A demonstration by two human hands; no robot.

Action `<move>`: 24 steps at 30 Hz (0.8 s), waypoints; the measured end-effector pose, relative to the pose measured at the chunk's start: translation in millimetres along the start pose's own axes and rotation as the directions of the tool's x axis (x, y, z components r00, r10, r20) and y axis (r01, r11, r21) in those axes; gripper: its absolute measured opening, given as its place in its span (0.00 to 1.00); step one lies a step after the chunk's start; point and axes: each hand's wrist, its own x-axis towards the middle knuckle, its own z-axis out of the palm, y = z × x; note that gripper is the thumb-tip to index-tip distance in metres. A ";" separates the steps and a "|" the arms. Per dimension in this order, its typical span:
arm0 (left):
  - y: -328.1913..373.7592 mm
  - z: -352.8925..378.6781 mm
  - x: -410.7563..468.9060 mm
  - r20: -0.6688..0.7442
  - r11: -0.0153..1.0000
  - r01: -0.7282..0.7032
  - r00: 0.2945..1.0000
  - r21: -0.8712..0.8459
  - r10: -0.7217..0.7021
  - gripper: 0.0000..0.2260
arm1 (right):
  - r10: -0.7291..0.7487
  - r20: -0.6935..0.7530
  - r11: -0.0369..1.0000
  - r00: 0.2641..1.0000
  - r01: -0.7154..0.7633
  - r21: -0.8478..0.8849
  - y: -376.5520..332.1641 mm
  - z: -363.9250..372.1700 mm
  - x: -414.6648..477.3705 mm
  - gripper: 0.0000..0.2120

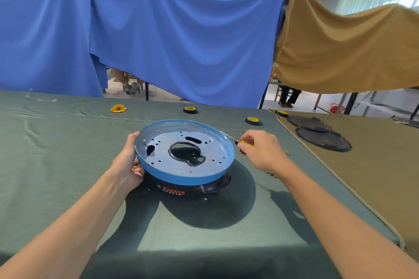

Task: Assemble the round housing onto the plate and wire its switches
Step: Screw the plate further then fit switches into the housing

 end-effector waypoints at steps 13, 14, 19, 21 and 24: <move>14.5 -8.1 33.3 0.172 0.990 0.045 0.983 0.134 -0.068 0.26 | -0.193 -0.030 0.766 0.981 0.170 0.620 -117.4 39.0 56.5 0.13; 14.8 -6.9 36.8 0.179 0.988 0.040 0.982 0.148 -0.067 0.25 | -0.190 -0.035 0.739 0.981 0.166 0.653 -121.5 44.3 62.8 0.13; 13.5 -6.9 55.2 0.172 0.981 0.043 0.982 0.190 -0.076 0.24 | -0.336 -0.156 0.800 0.929 0.369 0.473 -132.0 69.3 84.2 0.21; 13.7 -7.2 60.1 0.179 0.978 0.057 0.979 0.201 -0.093 0.23 | -0.427 -0.184 0.787 0.885 0.464 0.406 -133.6 76.9 90.5 0.25; 14.4 -5.4 60.8 0.170 0.978 0.072 0.980 0.198 -0.107 0.21 | -0.493 -0.171 0.764 0.853 0.519 0.383 -137.6 86.2 100.1 0.24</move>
